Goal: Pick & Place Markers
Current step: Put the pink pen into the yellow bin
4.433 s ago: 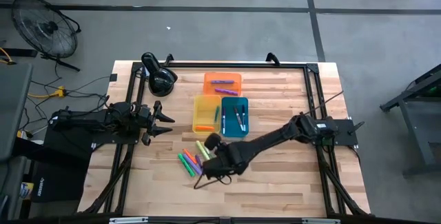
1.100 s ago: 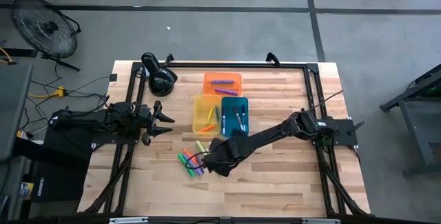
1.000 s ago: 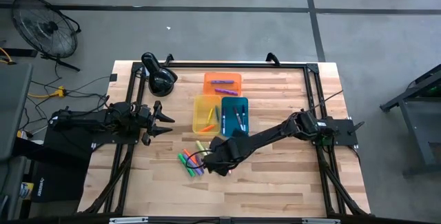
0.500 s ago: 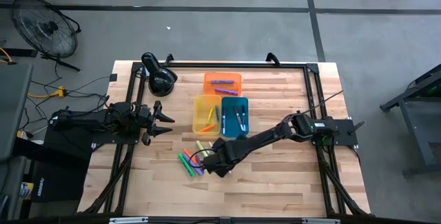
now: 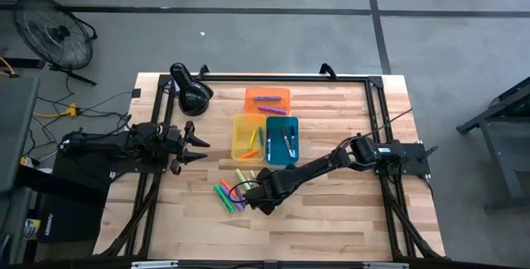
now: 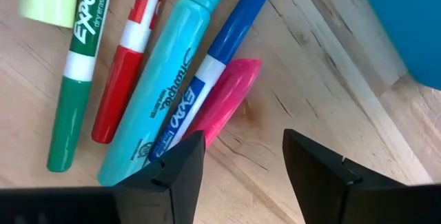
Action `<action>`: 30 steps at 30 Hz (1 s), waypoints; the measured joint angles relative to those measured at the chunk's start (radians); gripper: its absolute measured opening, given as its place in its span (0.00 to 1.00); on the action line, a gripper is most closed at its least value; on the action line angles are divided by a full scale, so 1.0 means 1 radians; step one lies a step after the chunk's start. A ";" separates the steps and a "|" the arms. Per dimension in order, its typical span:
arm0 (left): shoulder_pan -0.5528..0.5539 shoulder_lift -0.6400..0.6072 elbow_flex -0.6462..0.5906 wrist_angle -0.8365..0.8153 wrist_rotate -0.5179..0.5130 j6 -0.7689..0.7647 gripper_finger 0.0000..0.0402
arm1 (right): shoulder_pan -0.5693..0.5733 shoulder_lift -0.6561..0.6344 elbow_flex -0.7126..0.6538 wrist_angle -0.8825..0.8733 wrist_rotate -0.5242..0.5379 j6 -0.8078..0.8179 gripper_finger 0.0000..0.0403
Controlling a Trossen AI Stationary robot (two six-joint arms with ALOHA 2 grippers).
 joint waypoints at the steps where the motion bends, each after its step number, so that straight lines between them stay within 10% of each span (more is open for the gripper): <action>1: 0.000 0.000 0.000 0.000 0.000 0.000 0.42 | 0.000 0.000 0.000 0.000 0.000 0.000 0.46; 30: 0.000 0.000 0.000 0.000 0.000 0.000 0.42 | 0.000 -0.003 0.016 0.033 -0.026 0.023 0.46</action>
